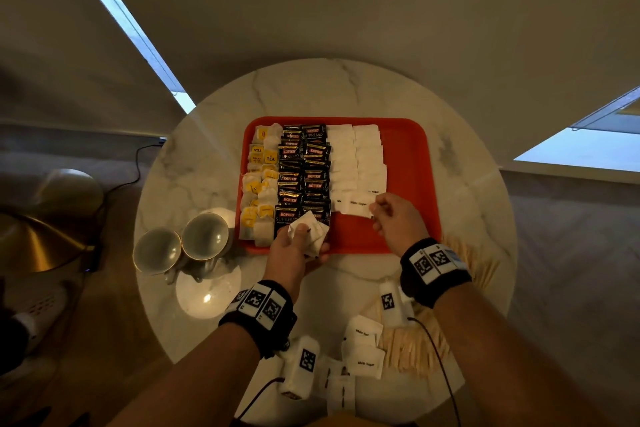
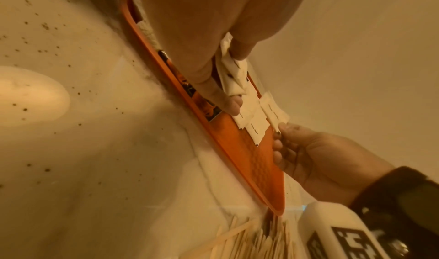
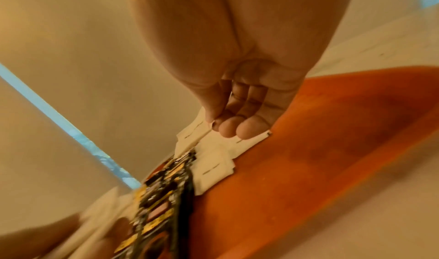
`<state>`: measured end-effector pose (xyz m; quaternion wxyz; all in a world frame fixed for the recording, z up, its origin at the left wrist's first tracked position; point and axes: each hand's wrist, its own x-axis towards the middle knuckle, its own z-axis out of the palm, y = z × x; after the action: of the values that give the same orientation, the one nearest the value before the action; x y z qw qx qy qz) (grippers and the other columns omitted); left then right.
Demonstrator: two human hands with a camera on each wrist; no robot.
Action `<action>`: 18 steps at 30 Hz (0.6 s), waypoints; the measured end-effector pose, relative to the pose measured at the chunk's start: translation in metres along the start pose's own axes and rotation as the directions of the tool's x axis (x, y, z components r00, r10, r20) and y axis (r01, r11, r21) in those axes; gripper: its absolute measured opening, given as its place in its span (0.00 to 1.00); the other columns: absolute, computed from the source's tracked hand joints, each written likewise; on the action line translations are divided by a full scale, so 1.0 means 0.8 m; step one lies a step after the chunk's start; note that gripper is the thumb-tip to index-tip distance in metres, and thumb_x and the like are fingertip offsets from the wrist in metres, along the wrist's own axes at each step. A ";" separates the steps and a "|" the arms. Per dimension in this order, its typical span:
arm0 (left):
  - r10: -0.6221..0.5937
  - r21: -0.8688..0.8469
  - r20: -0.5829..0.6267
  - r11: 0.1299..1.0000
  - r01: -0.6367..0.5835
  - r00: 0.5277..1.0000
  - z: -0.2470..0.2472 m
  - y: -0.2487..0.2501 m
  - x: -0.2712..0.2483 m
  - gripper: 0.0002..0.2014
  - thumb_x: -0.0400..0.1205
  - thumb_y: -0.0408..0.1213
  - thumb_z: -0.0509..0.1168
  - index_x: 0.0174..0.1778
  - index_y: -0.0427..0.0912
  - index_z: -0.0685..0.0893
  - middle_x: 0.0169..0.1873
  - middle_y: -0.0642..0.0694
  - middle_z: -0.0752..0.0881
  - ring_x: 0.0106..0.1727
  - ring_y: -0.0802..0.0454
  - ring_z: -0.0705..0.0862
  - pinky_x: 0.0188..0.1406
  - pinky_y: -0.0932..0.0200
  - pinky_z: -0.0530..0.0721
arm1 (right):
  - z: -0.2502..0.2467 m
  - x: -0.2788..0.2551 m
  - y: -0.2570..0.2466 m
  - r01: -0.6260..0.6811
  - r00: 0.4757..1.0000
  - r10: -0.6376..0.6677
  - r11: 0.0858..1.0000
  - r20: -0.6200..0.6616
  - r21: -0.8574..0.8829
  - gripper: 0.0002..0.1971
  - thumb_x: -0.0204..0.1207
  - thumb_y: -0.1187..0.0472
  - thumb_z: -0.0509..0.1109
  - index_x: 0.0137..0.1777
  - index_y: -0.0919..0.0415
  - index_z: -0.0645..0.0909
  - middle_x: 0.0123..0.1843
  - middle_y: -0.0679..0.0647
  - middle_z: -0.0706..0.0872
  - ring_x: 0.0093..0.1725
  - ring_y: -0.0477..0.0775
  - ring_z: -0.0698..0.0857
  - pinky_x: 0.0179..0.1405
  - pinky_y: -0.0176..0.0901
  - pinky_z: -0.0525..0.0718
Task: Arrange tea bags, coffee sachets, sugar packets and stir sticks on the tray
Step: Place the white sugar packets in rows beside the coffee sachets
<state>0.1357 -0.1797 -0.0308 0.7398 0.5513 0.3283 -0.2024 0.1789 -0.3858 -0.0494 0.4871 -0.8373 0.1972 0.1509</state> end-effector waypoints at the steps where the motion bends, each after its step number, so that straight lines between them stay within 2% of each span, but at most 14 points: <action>1: -0.001 -0.001 -0.002 1.000 0.001 1.000 -0.001 0.000 -0.001 0.15 0.92 0.40 0.58 0.71 0.37 0.78 0.50 0.35 0.89 0.39 0.49 0.91 0.42 0.50 0.91 | -0.008 0.007 0.003 -0.006 1.000 0.006 1.000 -0.015 -0.025 0.07 0.87 0.59 0.66 0.61 0.55 0.81 0.43 0.48 0.85 0.37 0.49 0.86 0.43 0.49 0.87; 5: -0.003 -0.008 -0.003 1.000 0.003 1.000 -0.004 -0.002 -0.002 0.14 0.92 0.40 0.58 0.71 0.39 0.79 0.52 0.35 0.89 0.40 0.48 0.91 0.45 0.46 0.92 | -0.027 0.034 0.016 -0.024 0.999 0.018 0.984 -0.034 -0.177 0.06 0.87 0.57 0.65 0.59 0.55 0.82 0.44 0.49 0.86 0.40 0.53 0.87 0.38 0.42 0.80; 8: -0.020 -0.018 0.001 1.000 0.020 1.000 -0.005 -0.003 -0.002 0.13 0.92 0.38 0.59 0.69 0.39 0.79 0.51 0.36 0.89 0.40 0.47 0.90 0.46 0.45 0.92 | -0.029 0.046 0.022 -0.065 0.998 0.058 0.962 -0.033 -0.267 0.04 0.86 0.55 0.66 0.55 0.53 0.81 0.50 0.53 0.89 0.47 0.58 0.88 0.44 0.45 0.81; 11: -0.061 -0.042 0.018 0.997 0.062 0.998 -0.006 -0.003 -0.002 0.12 0.90 0.35 0.59 0.67 0.40 0.81 0.53 0.35 0.88 0.42 0.44 0.89 0.47 0.44 0.91 | -0.024 0.049 0.019 -0.109 0.994 0.096 0.937 -0.055 -0.333 0.07 0.82 0.51 0.71 0.52 0.52 0.79 0.47 0.50 0.86 0.47 0.55 0.86 0.45 0.44 0.79; 15: -0.078 -0.012 0.043 0.997 0.079 0.996 -0.006 -0.003 -0.003 0.15 0.89 0.31 0.55 0.68 0.41 0.82 0.55 0.35 0.89 0.45 0.44 0.91 0.46 0.45 0.92 | -0.018 0.048 0.013 -0.151 0.985 0.116 0.935 -0.124 -0.322 0.12 0.77 0.51 0.77 0.50 0.55 0.79 0.42 0.49 0.85 0.46 0.56 0.86 0.46 0.45 0.82; 18: -0.057 0.022 0.074 0.998 0.055 0.996 -0.006 -0.001 -0.005 0.15 0.88 0.28 0.57 0.67 0.39 0.82 0.53 0.36 0.90 0.48 0.44 0.91 0.50 0.45 0.91 | -0.020 0.042 0.010 -0.181 0.978 0.144 0.943 -0.151 -0.277 0.15 0.76 0.49 0.78 0.56 0.54 0.79 0.42 0.47 0.84 0.46 0.55 0.86 0.45 0.45 0.81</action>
<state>0.1312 -0.1757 -0.0298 0.7403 0.5411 0.3136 -0.2468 0.2058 -0.4094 -0.0630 0.3313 -0.8884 0.2726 0.1634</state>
